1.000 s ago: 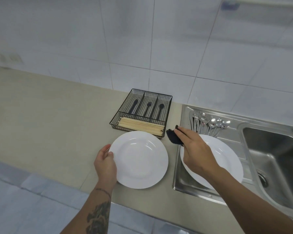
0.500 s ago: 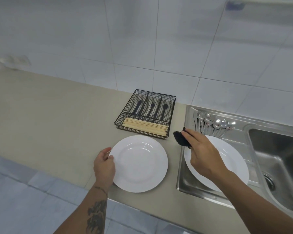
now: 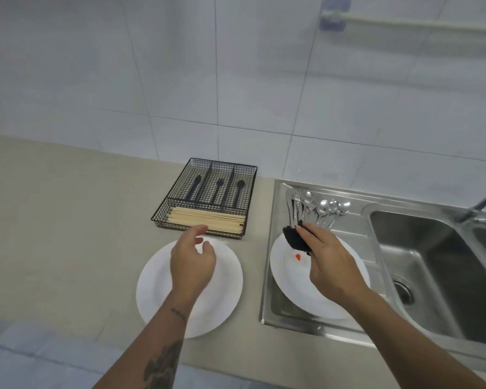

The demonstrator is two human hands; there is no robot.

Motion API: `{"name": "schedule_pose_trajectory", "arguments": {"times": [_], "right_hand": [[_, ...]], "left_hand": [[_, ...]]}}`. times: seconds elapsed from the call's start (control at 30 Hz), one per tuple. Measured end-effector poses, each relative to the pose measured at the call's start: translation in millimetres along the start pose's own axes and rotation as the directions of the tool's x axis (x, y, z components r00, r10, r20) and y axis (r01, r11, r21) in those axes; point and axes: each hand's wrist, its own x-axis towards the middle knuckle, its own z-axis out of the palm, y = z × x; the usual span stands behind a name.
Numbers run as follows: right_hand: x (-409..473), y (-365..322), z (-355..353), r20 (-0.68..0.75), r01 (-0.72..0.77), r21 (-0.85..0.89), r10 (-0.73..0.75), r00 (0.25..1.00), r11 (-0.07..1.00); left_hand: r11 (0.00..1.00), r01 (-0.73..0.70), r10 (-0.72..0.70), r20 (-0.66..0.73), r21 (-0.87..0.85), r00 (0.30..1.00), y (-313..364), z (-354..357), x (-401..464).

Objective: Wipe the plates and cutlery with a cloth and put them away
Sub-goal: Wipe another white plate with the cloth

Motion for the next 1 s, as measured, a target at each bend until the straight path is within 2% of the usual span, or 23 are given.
{"name": "schedule_pose_trajectory", "arguments": {"times": [0.1,0.17,0.23,0.33,0.43,0.53,0.6,0.73,0.83,1.0], "right_hand": [[-9.3,19.1,-7.4,-0.030,-0.031,0.013,0.032,0.999,0.999],[-16.2,33.4,-11.0,-0.038,-0.065,0.017,0.066,0.997,0.998],[-22.7,47.9,-13.2,-0.039,-0.090,0.021,0.090,0.995,0.996],[-31.6,68.6,-15.6,-0.022,-0.092,0.032,0.093,0.995,0.995],[-40.7,88.5,-16.1,0.020,-0.079,0.023,0.078,0.997,0.997],[-47.2,104.9,-15.2,0.078,-0.073,0.030,0.070,0.994,0.997],[-49.3,116.1,-16.1,0.126,-0.051,0.029,0.047,0.991,0.998],[-48.6,132.7,-17.4,0.190,0.032,0.053,-0.042,0.981,0.998],[-45.6,143.2,-17.2,0.202,0.079,0.079,-0.093,0.975,0.994],[-38.6,148.6,-18.4,0.209,0.127,0.153,-0.158,0.965,0.980]], "left_hand": [[0.999,-0.025,0.033,0.183,-0.045,0.982,24.3,48.6,-20.9],[1.000,0.002,0.004,0.274,-0.023,0.962,31.9,77.7,-34.3],[0.998,0.065,-0.065,0.327,0.010,0.943,33.8,100.4,-44.3],[0.994,0.098,-0.109,0.331,0.051,0.937,32.3,122.3,-53.7],[0.989,0.076,-0.110,0.291,0.126,0.950,32.7,133.8,-61.7],[0.987,0.130,-0.147,0.203,0.092,0.968,32.0,141.2,-67.3],[0.972,0.233,-0.232,0.118,0.003,0.965,36.7,146.1,-71.2],[0.893,0.397,-0.415,-0.042,-0.212,0.909,49.0,152.7,-76.4],[0.823,0.435,-0.502,-0.109,-0.365,0.858,52.3,155.4,-77.3],[0.795,0.448,-0.544,-0.152,-0.409,0.825,66.9,156.6,-77.6]]}}
